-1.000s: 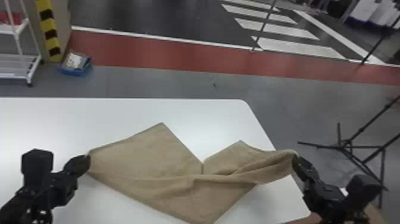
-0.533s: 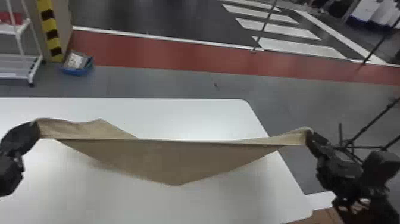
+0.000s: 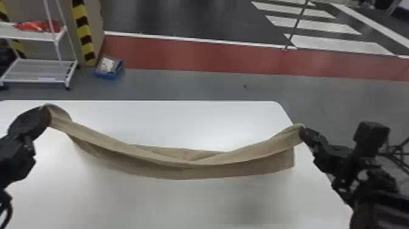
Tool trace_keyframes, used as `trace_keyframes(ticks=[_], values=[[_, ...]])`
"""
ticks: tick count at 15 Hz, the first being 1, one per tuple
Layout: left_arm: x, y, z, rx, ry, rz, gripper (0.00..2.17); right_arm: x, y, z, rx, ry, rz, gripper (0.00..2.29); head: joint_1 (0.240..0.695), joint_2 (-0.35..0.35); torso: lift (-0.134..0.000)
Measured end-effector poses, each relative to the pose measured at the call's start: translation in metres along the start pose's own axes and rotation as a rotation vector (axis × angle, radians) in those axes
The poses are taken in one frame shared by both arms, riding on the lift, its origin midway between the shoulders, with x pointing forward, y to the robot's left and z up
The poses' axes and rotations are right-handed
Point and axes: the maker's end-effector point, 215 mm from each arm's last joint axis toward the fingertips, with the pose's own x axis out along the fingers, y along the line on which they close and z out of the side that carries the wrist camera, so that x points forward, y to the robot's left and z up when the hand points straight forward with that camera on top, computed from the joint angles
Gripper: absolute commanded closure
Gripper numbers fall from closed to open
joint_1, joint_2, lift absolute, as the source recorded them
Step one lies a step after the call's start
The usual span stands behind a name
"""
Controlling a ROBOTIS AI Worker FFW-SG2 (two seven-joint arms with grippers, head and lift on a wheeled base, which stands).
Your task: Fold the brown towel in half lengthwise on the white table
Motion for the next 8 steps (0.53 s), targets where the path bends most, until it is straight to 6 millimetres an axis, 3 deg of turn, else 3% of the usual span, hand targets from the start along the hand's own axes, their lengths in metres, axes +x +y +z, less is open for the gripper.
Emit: trace_keyframes(ticks=[4, 6, 8], values=[[0.06, 0.018, 0.024, -0.035, -0.046, 0.016, 1.89, 0.077, 0.028, 0.059, 0.025, -0.048, 0.036, 1.33, 0.671, -0.121, -0.057], [0.088, 0.029, 0.053, -0.081, -0.075, -0.019, 1.89, 0.103, 0.044, 0.11, 0.0, -0.151, 0.064, 1.33, 0.588, -0.087, -0.057], [0.101, 0.032, 0.069, -0.125, -0.076, -0.056, 1.89, 0.112, 0.059, 0.135, -0.052, -0.211, 0.093, 1.33, 0.547, -0.07, -0.057]])
